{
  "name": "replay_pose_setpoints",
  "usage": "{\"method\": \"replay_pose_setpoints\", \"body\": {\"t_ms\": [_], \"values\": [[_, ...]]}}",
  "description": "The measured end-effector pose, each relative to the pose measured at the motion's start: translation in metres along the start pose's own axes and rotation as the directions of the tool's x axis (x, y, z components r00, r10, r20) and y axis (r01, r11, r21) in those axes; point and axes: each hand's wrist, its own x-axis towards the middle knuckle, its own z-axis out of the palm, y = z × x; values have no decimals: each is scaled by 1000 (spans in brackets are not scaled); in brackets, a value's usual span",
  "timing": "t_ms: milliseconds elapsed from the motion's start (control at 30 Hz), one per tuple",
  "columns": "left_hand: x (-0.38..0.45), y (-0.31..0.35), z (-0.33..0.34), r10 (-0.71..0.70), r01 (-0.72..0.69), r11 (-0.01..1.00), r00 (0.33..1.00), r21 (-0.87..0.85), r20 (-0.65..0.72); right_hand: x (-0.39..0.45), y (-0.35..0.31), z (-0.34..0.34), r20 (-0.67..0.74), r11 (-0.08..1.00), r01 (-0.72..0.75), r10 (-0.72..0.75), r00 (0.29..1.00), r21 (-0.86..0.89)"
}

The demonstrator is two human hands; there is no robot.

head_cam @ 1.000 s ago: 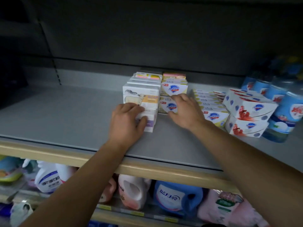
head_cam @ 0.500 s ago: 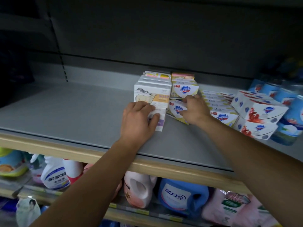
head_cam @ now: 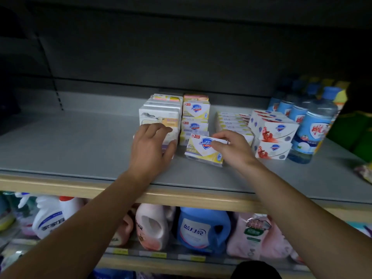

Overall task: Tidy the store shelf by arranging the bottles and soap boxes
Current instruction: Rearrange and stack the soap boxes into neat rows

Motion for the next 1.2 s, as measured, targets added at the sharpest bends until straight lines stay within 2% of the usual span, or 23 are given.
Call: {"method": "replay_pose_setpoints", "body": {"t_ms": [67,100,167,233,333,400,467,533,633,767,833,900,1200], "values": [[0,22,0,6,5,987,998,-163,63,-13,6,-8,-10,997,28,-27,1000,77],[-1,32,2,-33,72,962,988,-262,151,-18,10,-11,-16,993,43,-41,999,113],[0,51,10,-135,313,839,912,-446,388,-26,16,-16,-32,977,58,-53,998,203],[3,63,21,-171,505,671,818,-542,550,-32,21,-22,-48,961,83,-73,996,263],[3,75,34,-224,648,441,749,-620,624,-39,33,-37,-8,949,93,-95,995,300],[1,80,41,-282,713,275,701,-645,655,-43,45,-48,116,941,90,-134,984,326],[1,81,46,-317,756,198,652,-624,689,-44,54,-53,198,951,101,-163,967,292],[2,81,49,-333,783,194,619,-591,711,-43,60,-53,205,963,96,-150,967,252],[2,80,49,-363,781,217,621,-585,695,-39,64,-48,152,975,67,-101,983,213],[-3,82,44,-350,741,285,671,-608,654,-38,63,-48,89,855,-90,52,995,511],[-5,85,42,-333,725,348,688,-594,645,-37,59,-48,60,856,-152,141,988,494],[-5,88,41,-356,730,388,682,-563,639,-36,56,-47,55,880,-175,168,984,441],[-4,86,41,-386,726,441,684,-527,619,-30,53,-44,72,914,-231,220,973,335]]}}
